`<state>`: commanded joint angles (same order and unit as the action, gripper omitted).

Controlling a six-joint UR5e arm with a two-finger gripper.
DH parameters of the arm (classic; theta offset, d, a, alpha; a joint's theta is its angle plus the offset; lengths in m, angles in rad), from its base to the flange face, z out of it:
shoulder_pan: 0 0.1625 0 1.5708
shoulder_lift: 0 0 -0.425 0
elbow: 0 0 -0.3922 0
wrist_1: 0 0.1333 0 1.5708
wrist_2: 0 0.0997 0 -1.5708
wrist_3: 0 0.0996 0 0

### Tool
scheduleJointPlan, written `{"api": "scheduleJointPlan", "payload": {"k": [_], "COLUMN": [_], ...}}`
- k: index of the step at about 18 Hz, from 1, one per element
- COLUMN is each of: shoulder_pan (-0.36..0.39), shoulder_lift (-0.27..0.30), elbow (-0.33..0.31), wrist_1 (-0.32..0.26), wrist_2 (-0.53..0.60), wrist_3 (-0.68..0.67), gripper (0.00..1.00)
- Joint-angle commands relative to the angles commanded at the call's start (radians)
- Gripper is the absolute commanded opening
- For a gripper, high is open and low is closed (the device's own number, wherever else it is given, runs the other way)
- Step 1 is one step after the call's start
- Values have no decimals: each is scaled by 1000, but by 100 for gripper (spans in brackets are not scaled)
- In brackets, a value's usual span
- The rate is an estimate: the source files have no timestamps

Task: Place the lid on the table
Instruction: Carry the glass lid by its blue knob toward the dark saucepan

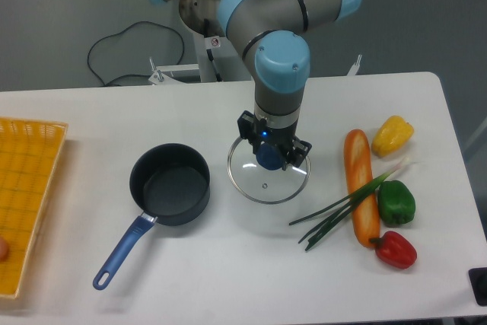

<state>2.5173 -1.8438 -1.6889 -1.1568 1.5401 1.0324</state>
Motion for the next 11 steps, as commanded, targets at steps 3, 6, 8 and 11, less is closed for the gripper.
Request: {"api": "scheduleJointPlan", "payload": {"k": [3, 6, 8, 11], "shoulder_pan": [2, 0, -2, -5], "shoulder_lift": [-37, -63, -74, -92], "elbow": [0, -6, -11, -18], "wrist_1": [45, 69, 97, 133], "wrist_2": [0, 2, 2, 3], "wrist_3": [-3, -3, -5, -5], "gripper": [49, 50, 50, 50]}}
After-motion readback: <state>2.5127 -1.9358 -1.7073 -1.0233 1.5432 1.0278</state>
